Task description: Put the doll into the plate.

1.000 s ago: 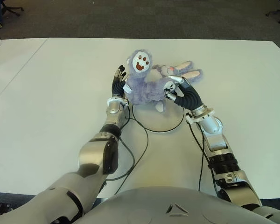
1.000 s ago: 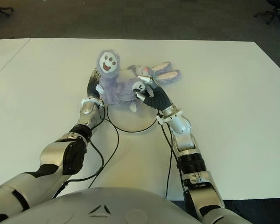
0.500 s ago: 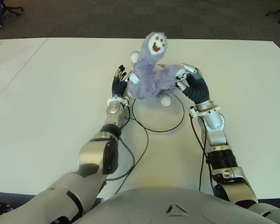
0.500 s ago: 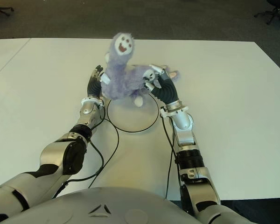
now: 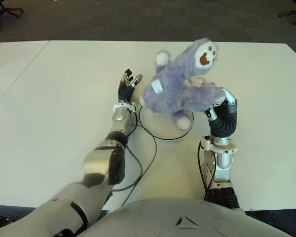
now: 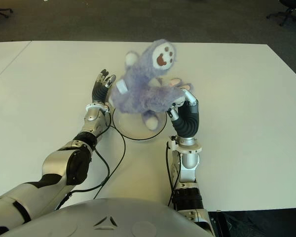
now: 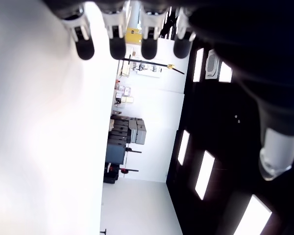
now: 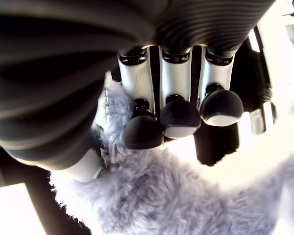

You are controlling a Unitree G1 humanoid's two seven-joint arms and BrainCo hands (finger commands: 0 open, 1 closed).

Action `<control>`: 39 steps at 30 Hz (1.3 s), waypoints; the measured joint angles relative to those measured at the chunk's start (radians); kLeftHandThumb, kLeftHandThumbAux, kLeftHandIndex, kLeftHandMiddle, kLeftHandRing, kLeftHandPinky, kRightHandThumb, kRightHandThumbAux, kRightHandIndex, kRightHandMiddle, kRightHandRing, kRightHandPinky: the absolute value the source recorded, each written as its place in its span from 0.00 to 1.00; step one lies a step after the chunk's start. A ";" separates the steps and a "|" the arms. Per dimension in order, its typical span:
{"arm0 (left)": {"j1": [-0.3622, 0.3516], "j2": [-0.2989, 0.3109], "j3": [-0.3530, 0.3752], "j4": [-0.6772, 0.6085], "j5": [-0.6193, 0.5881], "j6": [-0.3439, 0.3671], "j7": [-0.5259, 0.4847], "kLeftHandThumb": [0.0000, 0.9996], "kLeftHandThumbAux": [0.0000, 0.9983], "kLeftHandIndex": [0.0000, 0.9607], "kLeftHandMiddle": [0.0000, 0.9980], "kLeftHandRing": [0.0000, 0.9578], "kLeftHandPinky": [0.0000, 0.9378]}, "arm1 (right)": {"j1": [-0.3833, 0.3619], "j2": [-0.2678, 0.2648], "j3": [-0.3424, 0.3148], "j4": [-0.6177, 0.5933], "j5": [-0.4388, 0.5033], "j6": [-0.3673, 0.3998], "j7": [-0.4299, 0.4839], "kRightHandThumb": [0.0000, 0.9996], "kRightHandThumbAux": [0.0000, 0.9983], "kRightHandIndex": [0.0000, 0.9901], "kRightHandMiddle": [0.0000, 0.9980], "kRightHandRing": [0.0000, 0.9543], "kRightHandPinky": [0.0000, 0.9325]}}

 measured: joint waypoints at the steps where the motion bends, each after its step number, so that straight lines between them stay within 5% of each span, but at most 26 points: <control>1: 0.002 0.000 -0.001 0.001 0.001 0.000 0.000 0.00 0.58 0.00 0.02 0.00 0.00 | -0.004 -0.002 0.001 0.018 0.012 -0.035 0.011 0.75 0.71 0.45 0.83 0.87 0.91; 14: 0.004 0.006 -0.007 0.000 0.001 0.000 0.000 0.00 0.61 0.00 0.02 0.00 0.00 | -0.130 0.015 -0.021 0.184 0.021 -0.266 0.055 0.74 0.71 0.44 0.84 0.89 0.92; 19: 0.004 0.006 -0.008 0.000 0.001 0.000 0.000 0.00 0.61 0.00 0.01 0.00 0.00 | -0.129 0.014 -0.009 0.190 -0.022 -0.285 0.059 0.71 0.72 0.44 0.84 0.90 0.90; 25: 0.004 0.000 -0.008 0.000 0.001 0.000 0.000 0.00 0.60 0.00 0.02 0.00 0.00 | -0.119 -0.033 0.060 0.180 -0.043 -0.181 0.107 0.70 0.72 0.44 0.83 0.88 0.88; 31: 0.003 -0.004 -0.009 0.000 0.001 0.000 0.000 0.00 0.60 0.00 0.02 0.01 0.00 | -0.088 -0.096 0.130 0.127 -0.040 -0.001 0.182 0.70 0.72 0.44 0.80 0.84 0.81; 39: 0.006 -0.008 -0.007 0.000 0.001 0.000 0.000 0.00 0.59 0.00 0.01 0.00 0.00 | -0.007 -0.166 0.153 0.032 -0.017 0.185 0.231 0.69 0.73 0.43 0.72 0.77 0.78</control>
